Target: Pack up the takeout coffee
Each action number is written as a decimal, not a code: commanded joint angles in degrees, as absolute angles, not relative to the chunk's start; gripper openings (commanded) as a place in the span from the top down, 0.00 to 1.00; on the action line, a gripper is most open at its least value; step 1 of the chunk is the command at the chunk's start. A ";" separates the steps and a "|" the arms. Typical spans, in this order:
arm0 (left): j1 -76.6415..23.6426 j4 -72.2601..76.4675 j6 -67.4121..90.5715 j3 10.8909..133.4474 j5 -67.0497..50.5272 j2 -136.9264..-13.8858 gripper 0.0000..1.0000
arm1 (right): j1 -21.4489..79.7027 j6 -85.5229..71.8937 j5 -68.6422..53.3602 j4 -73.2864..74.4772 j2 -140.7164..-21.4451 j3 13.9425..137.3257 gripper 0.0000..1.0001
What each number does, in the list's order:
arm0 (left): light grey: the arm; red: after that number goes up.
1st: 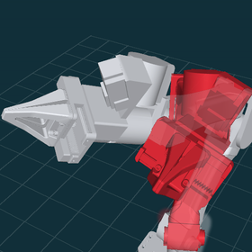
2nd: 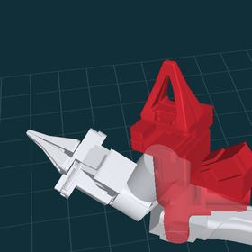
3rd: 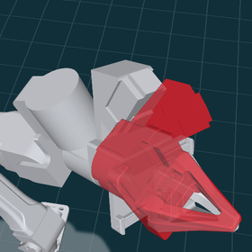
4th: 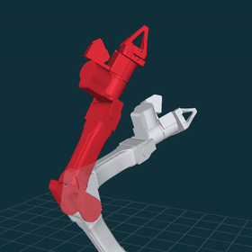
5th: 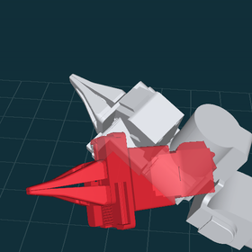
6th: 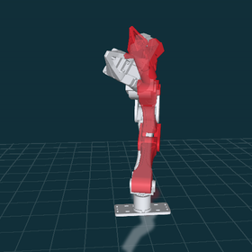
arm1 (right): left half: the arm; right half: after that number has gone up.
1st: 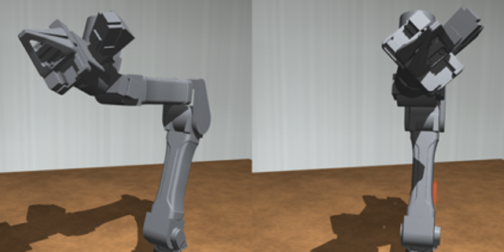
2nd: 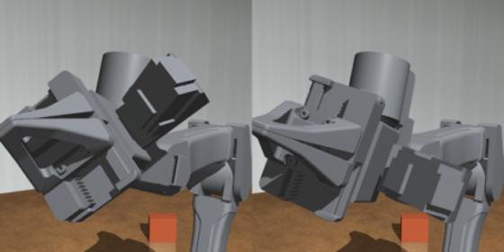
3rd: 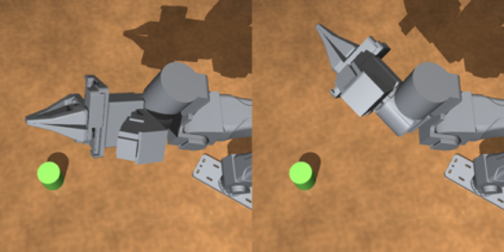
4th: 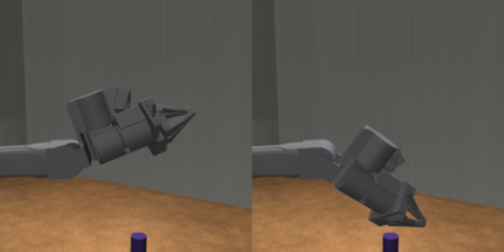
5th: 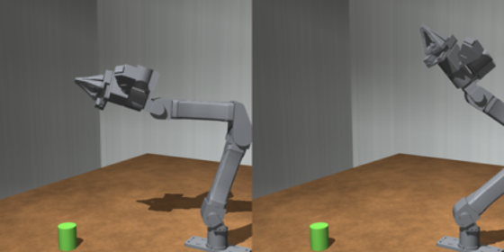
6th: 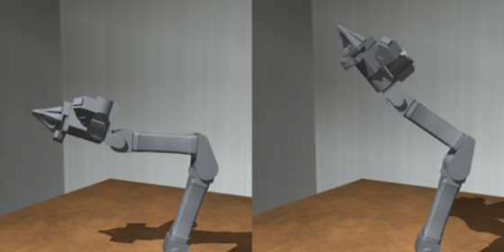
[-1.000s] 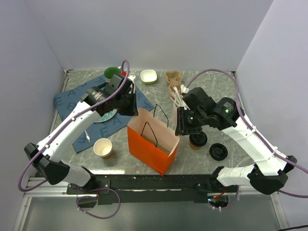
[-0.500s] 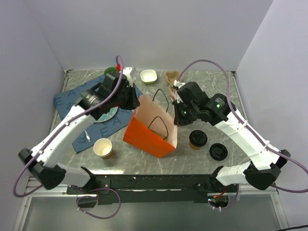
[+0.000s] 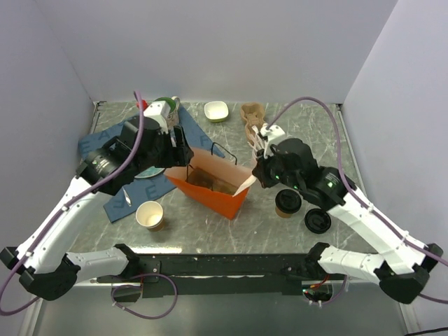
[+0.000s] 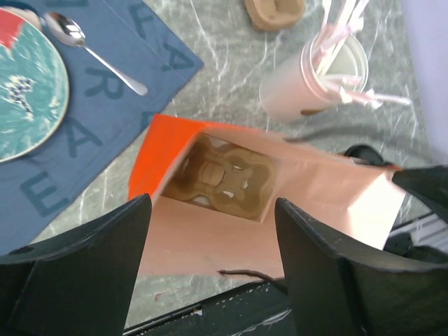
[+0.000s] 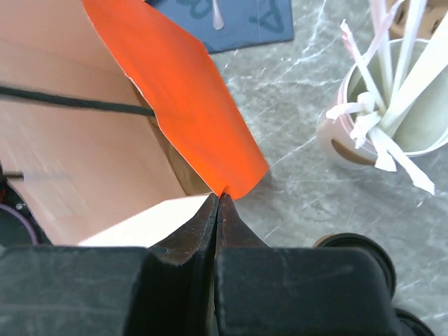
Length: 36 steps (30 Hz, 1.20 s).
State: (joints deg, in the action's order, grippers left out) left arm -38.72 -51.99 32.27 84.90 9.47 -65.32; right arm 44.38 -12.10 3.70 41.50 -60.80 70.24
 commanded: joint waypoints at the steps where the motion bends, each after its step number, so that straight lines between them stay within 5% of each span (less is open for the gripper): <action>1: -38.85 -55.54 34.28 92.97 14.50 -64.07 0.21 | 44.65 -8.00 6.41 29.71 -55.21 67.24 1.00; 7: -38.85 -57.39 33.31 92.74 17.58 -63.72 0.20 | 44.65 -3.87 4.66 22.33 -52.30 63.02 1.00; 14: -38.85 -57.22 32.70 90.97 16.88 -63.89 0.20 | 44.74 -7.99 3.87 31.72 -57.83 68.47 1.00; 22: -38.85 -63.89 34.89 92.91 11.25 -63.20 0.25 | 44.65 -14.32 3.43 40.16 -63.54 75.41 1.00; 36: -38.85 -55.38 40.17 76.83 6.32 -58.45 0.41 | 44.65 -16.08 4.31 41.04 -64.60 75.41 1.00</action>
State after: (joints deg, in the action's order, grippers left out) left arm -38.72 -59.48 37.87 79.83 7.33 -59.05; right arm 44.49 -14.98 3.49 39.33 -64.71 73.91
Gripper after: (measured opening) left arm 0.617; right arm 0.007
